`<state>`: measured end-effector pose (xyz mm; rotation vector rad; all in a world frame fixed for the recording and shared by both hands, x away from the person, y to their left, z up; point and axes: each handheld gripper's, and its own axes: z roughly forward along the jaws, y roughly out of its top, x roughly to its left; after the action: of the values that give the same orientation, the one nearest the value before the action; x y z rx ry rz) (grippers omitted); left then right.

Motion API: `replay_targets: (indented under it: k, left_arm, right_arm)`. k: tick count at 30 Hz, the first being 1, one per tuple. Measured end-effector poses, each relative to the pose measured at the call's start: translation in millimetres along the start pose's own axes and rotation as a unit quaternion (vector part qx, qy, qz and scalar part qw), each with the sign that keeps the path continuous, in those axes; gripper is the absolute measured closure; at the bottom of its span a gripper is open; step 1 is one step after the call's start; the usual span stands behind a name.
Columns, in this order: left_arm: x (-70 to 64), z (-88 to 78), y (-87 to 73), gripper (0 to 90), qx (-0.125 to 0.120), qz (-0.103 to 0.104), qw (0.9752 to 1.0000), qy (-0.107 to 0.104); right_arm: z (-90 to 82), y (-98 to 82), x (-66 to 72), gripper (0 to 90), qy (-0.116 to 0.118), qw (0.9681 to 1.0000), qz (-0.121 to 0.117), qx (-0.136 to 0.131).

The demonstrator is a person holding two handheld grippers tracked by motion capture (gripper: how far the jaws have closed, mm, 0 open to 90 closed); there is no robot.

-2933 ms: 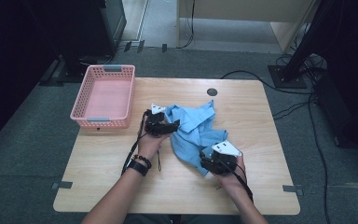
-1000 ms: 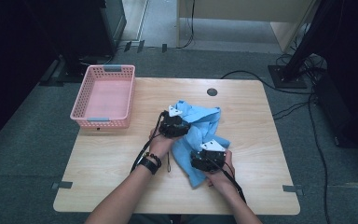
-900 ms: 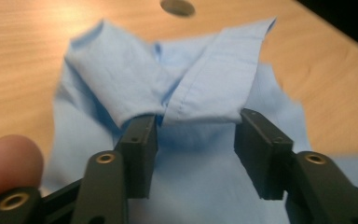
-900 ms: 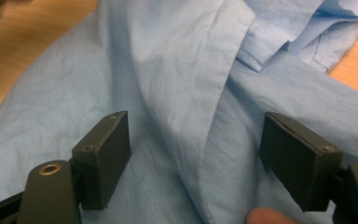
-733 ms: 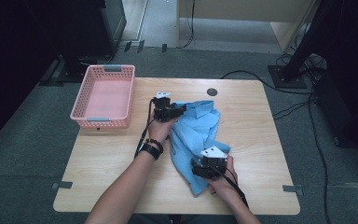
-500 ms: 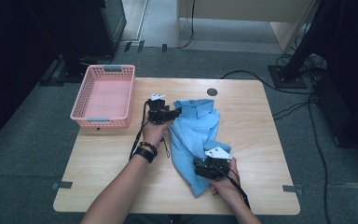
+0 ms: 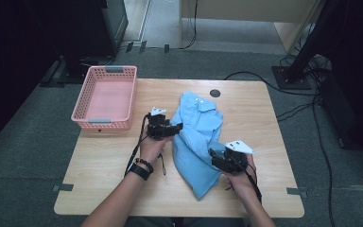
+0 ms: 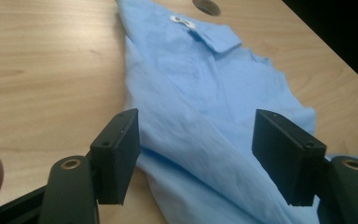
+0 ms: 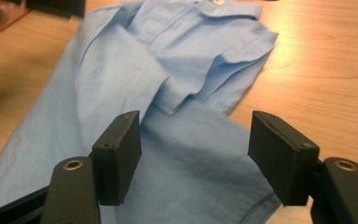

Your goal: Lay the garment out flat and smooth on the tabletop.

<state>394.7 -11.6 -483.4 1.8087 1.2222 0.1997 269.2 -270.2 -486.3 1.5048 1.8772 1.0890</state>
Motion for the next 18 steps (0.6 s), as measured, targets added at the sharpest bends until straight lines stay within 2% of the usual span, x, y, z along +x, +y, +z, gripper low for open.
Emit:
replay_targets:
  k: [1,3,4,8,14,18]
  left_arm:
    - [-2.0,-0.4,-2.0,31.3,0.005,-0.003,1.0,-0.003]
    - [-6.0,-0.9,-5.1,30.9,0.014,-0.01,0.9997,-0.017]
    - [-8.3,-1.0,-6.4,30.9,0.017,-0.013,0.9995,-0.023]
    - [-18.8,-0.1,-10.5,31.0,0.026,-0.003,0.9991,-0.032]
    - [-26.2,6.0,-15.9,31.5,0.044,0.004,0.9986,-0.028]
    - [-29.4,10.0,-19.2,34.4,0.051,0.006,0.9983,-0.027]
  right_arm:
    - [-0.3,2.8,-3.1,40.3,0.001,1.0,0.004,-0.001]
    - [0.4,8.7,-9.7,56.2,0.014,0.9998,0.014,0.004]
    - [1.5,11.5,-12.6,60.3,0.018,0.9997,0.016,0.006]
    - [9.6,22.7,-21.5,67.9,0.02,0.9992,0.031,0.016]
    - [28.7,32.2,-29.6,69.8,0.021,0.9983,0.04,0.037]
    - [45.0,33.6,-25.3,61.3,0.038,0.9964,0.047,0.059]
